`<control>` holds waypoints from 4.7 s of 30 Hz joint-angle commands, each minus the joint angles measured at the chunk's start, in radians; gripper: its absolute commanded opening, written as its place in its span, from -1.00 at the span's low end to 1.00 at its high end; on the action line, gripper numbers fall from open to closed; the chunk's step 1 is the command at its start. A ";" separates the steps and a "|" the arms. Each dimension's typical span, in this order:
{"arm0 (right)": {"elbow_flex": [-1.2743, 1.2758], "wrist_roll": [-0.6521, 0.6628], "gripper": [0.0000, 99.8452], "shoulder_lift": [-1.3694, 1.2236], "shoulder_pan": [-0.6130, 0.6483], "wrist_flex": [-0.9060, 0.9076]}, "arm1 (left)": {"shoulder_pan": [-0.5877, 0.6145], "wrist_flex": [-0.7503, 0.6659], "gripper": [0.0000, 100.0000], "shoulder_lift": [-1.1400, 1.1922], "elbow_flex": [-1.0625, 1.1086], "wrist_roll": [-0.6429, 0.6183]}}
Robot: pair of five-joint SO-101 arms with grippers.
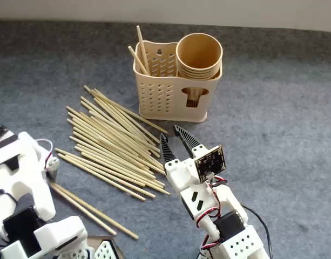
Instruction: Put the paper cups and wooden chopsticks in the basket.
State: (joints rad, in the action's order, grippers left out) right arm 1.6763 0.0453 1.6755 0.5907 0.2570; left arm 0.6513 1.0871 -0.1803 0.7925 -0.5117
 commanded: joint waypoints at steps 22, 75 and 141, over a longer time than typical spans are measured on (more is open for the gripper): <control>0.127 -0.002 -0.74 0.008 0.005 -0.025 | -0.282 0.147 -0.99 -0.007 -0.460 -0.212; 0.127 -0.002 -0.74 0.008 0.002 -0.025 | -0.513 -0.100 -0.99 0.005 -1.438 -0.206; 0.127 -0.002 -0.74 0.007 0.004 -0.025 | -0.756 -0.153 -0.72 0.071 -1.194 0.132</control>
State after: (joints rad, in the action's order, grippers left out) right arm 1.6763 0.0453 1.6755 0.5907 0.2570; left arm -0.0898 0.9291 -0.0330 -0.3874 -0.3828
